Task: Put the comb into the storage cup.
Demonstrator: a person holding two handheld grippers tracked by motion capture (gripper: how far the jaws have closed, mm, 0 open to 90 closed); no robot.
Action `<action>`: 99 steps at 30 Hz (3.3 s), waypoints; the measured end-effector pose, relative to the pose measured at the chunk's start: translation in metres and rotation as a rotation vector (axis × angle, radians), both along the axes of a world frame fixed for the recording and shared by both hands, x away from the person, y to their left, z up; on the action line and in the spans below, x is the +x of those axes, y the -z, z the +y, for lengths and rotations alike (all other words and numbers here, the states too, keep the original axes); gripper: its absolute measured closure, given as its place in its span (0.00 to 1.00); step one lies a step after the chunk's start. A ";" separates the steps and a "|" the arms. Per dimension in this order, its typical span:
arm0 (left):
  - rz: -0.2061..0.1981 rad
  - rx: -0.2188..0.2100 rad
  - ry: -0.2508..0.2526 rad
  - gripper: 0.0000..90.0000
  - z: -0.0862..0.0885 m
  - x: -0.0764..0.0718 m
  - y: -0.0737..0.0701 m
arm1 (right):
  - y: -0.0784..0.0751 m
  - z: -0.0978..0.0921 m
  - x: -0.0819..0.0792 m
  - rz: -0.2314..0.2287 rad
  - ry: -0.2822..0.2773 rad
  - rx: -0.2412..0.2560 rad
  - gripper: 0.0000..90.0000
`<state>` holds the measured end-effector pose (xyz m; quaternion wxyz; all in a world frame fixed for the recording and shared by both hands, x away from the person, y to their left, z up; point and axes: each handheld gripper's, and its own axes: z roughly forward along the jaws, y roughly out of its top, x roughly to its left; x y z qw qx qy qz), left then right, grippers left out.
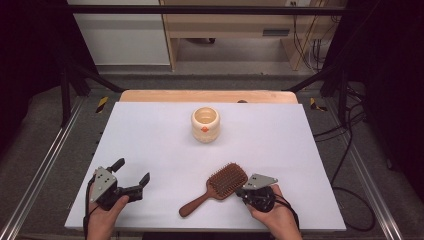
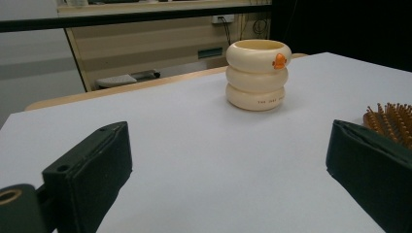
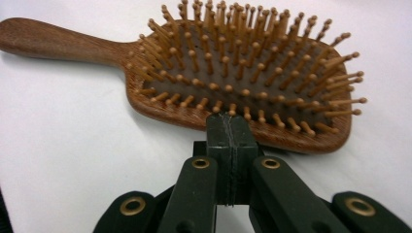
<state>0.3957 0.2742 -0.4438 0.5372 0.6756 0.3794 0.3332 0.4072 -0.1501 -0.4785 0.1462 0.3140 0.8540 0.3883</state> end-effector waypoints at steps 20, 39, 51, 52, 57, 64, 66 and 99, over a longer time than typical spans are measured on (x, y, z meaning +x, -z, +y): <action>0.086 0.020 0.064 0.03 -0.022 -0.003 -0.019 | -0.011 -0.023 -0.010 -0.060 0.043 0.068 0.91; 0.220 0.270 0.173 0.04 -0.106 -0.009 -0.059 | -0.019 -0.051 0.007 -0.128 0.292 0.175 0.08; 0.338 0.265 0.208 0.04 -0.121 -0.001 -0.057 | -0.021 -0.054 0.008 -0.175 0.301 0.167 0.06; 0.350 0.275 0.216 0.04 -0.122 0.000 -0.056 | -0.021 -0.054 0.008 -0.175 0.312 0.159 0.06; 0.385 0.314 0.244 0.04 -0.128 0.003 -0.052 | -0.019 -0.055 0.011 -0.168 0.328 0.154 0.07; 0.406 0.349 0.246 0.05 -0.129 0.008 -0.058 | -0.020 -0.058 0.009 -0.186 0.323 0.156 0.07; 0.405 0.351 0.245 0.05 -0.129 0.009 -0.060 | -0.021 -0.059 0.009 -0.199 0.322 0.158 0.07; 0.443 0.392 0.330 0.05 -0.156 0.023 -0.043 | -0.022 -0.057 0.008 -0.213 0.315 0.167 0.08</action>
